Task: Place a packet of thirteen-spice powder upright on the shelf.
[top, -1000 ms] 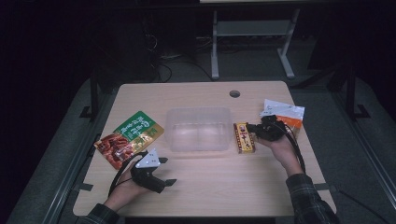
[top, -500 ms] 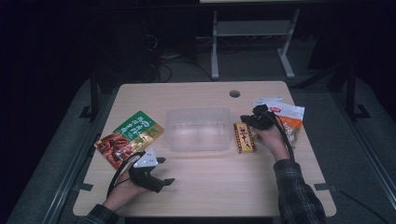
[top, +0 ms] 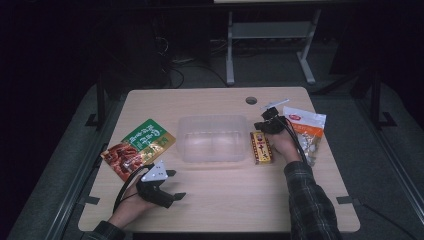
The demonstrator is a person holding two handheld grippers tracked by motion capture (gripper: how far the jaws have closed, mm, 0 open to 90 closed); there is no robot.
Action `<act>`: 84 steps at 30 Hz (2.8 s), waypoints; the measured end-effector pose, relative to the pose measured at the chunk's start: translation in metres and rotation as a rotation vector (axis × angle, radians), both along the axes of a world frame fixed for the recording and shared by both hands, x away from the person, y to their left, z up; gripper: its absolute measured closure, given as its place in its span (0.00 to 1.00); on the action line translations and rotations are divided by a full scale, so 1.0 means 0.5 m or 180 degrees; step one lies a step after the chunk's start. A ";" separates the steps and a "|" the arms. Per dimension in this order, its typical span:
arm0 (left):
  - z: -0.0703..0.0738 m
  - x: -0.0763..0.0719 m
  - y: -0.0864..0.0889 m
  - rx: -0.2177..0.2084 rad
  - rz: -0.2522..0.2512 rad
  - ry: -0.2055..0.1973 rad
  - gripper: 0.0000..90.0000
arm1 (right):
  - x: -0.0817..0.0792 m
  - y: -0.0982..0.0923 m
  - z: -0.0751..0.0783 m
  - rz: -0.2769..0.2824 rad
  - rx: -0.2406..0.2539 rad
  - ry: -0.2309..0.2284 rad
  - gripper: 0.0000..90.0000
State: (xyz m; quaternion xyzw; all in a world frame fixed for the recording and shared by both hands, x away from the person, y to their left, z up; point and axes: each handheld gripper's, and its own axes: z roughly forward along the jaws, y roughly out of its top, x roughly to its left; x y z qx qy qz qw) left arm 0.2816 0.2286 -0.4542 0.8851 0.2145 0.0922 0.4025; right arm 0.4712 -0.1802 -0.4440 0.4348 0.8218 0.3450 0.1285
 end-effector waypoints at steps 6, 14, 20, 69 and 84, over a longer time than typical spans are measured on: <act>0.000 0.000 0.000 -0.0003 0.0005 0.0010 0.17 | 0.001 -0.003 -0.011 0.0010 -0.0035 0.0090 1.00; -0.001 0.001 -0.001 0.0013 -0.0008 0.0017 0.17 | -0.009 -0.012 -0.012 0.0053 -0.0051 0.0137 1.00; 0.000 -0.001 -0.001 -0.0001 -0.0005 0.0018 0.17 | -0.017 -0.016 -0.016 0.0094 -0.0093 0.0184 1.00; 0.003 -0.016 -0.006 0.0020 -0.0049 0.0009 0.17 | -0.332 -0.107 0.032 0.0632 -0.0138 0.0158 1.00; 0.001 -0.013 -0.010 0.0063 -0.0087 0.0029 0.17 | -0.415 -0.100 0.002 0.0918 -0.0194 0.0441 1.00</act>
